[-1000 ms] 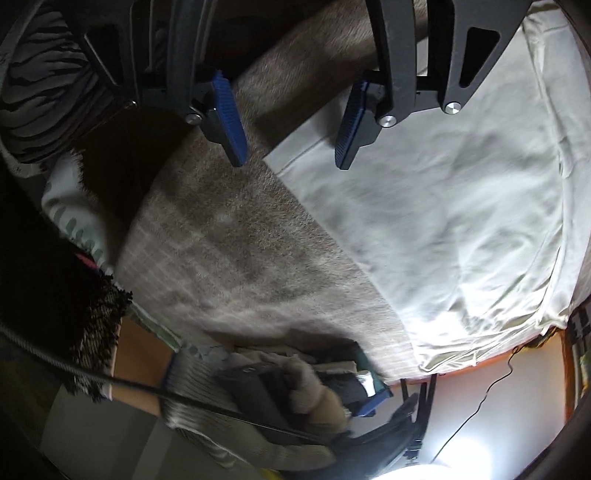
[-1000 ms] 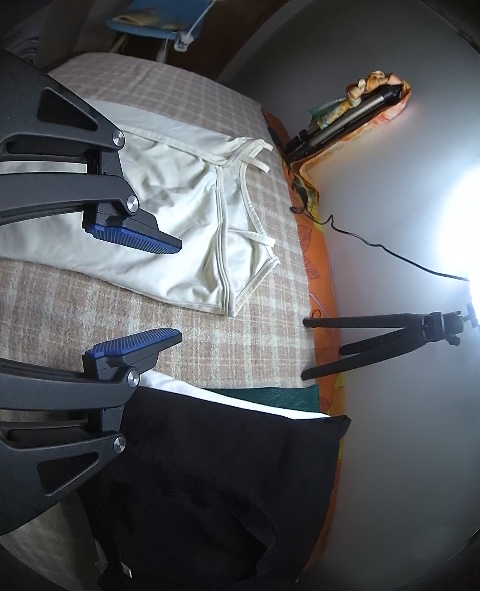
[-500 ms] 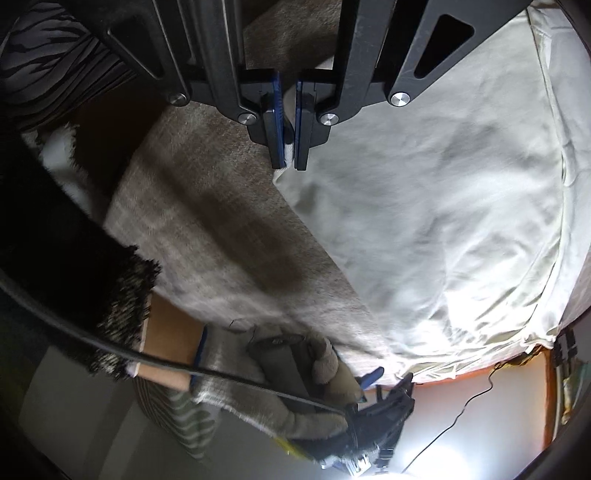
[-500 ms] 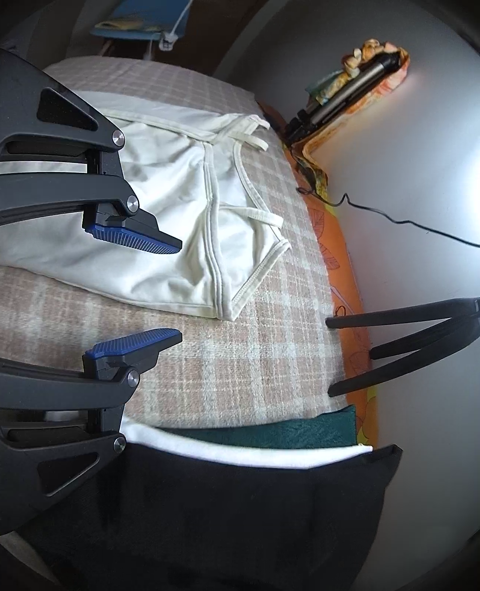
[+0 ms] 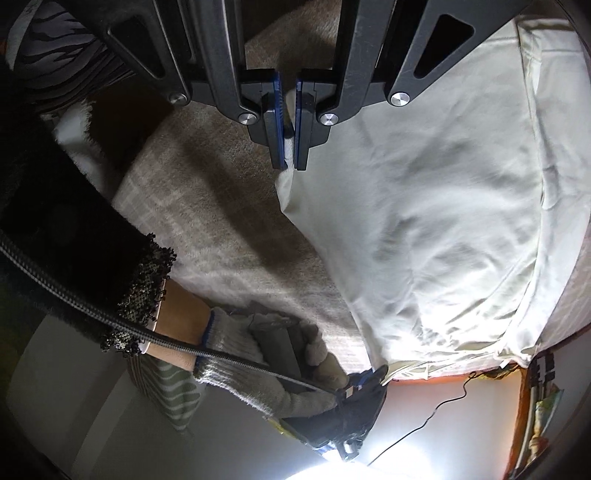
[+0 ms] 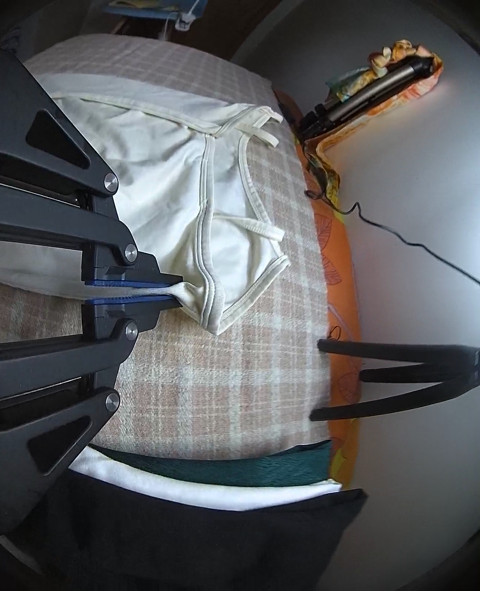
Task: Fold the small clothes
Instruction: 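Lift the grasped side with both tools and fold it lengthwise over the other half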
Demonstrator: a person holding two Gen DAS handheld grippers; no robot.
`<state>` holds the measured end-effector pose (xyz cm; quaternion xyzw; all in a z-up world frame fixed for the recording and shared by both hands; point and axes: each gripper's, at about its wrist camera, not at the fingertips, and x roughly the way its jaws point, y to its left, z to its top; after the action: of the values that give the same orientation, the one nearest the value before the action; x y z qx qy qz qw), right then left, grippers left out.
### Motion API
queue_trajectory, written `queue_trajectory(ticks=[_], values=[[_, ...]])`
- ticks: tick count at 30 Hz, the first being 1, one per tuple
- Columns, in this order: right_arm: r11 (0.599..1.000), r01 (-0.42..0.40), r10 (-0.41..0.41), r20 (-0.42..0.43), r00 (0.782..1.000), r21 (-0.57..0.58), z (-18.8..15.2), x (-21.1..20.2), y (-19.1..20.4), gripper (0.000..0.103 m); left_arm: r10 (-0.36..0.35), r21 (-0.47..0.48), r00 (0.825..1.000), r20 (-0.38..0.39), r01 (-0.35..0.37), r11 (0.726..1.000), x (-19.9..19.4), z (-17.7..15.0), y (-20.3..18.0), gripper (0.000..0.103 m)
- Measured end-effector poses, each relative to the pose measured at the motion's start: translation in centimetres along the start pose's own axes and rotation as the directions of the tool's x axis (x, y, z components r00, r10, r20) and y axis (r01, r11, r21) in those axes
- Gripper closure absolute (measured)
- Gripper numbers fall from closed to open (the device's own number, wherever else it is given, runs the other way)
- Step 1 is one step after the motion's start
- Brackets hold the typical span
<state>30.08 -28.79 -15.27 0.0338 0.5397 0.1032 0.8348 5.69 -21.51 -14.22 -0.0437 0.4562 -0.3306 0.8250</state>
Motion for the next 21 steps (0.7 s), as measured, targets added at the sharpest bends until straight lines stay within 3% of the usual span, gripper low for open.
queue_trajectory(ticks=[11, 21], values=[[0.995, 0.008, -0.006, 0.017, 1.0, -0.103, 1.7, -1.3, 7.3, 0.101, -0.002, -0.111, 0.997, 0.071, 0.01, 0.994, -4.4, -1.4, 4.2, 0.101], [0.984, 0.044, -0.05, -0.031, 0.998, -0.172, 1.2, 2.8, 13.5, 0.101, 0.011, -0.248, 0.998, 0.055, 0.003, 0.969, -6.2, -3.4, 9.1, 0.101]])
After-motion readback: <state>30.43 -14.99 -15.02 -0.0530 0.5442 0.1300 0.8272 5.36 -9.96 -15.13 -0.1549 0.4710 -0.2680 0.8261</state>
